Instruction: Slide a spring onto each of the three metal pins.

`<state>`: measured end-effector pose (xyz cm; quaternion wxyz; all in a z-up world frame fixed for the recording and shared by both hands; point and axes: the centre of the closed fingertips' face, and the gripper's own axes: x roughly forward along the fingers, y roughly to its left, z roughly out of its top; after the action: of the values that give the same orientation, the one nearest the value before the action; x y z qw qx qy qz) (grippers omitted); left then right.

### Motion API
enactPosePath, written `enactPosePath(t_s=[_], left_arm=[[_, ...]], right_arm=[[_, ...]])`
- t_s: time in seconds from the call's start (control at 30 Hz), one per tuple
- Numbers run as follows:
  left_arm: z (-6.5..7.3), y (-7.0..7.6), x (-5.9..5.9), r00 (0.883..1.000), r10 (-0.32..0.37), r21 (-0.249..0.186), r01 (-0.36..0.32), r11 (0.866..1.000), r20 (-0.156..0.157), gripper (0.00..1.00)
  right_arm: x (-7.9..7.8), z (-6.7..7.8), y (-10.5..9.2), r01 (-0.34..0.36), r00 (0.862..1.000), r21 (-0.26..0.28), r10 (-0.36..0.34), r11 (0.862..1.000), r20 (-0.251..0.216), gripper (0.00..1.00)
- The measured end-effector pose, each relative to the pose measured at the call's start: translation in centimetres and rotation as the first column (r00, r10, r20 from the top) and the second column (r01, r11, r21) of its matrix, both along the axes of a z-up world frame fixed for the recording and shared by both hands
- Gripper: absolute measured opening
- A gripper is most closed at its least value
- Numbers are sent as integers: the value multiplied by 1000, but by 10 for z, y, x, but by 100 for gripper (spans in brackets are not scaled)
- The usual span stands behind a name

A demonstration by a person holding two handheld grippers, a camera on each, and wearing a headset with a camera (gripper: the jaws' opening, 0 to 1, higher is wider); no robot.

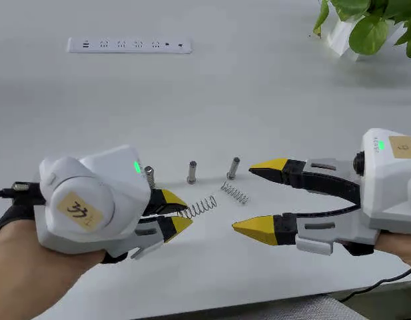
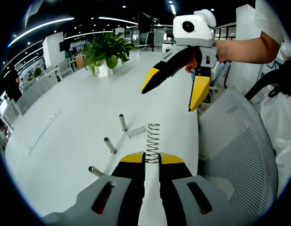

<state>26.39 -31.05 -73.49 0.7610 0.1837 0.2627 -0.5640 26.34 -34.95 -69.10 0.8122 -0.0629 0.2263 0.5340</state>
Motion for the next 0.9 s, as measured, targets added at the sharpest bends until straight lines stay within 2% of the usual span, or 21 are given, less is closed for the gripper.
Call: enactPosePath(t_s=[0.13, 0.23, 0.37, 0.47, 0.7, 0.9], left_arm=[[6, 1, -3, 1000, -4, -34, 4, 999, 13, 6], [14, 1, -4, 1000, 5, -87, -4, 996, 6, 6], [18, 2, -6, 1000, -3, -103, 4, 995, 17, 6], [21, 4, -5, 1000, 13, -126, -12, 992, 8, 6], [28, 1, -6, 1000, 21, -171, -22, 985, -3, 6], [34, -1, -4, 999, 39, -219, -42, 975, -22, 6]], right_arm=[[-4, 4, 13, -26, 1000, 22, 26, 999, -3, 38], [-4, 2, 18, -32, 999, 28, 32, 999, -11, 36], [-4, 1, 21, -29, 999, 58, 31, 998, -37, 32], [-4, 2, 24, -14, 997, 105, 22, 994, -72, 29], [-2, 4, 27, 13, 995, 149, 2, 989, -101, 23], [4, 12, 28, 62, 989, 229, -30, 971, -143, 17]])
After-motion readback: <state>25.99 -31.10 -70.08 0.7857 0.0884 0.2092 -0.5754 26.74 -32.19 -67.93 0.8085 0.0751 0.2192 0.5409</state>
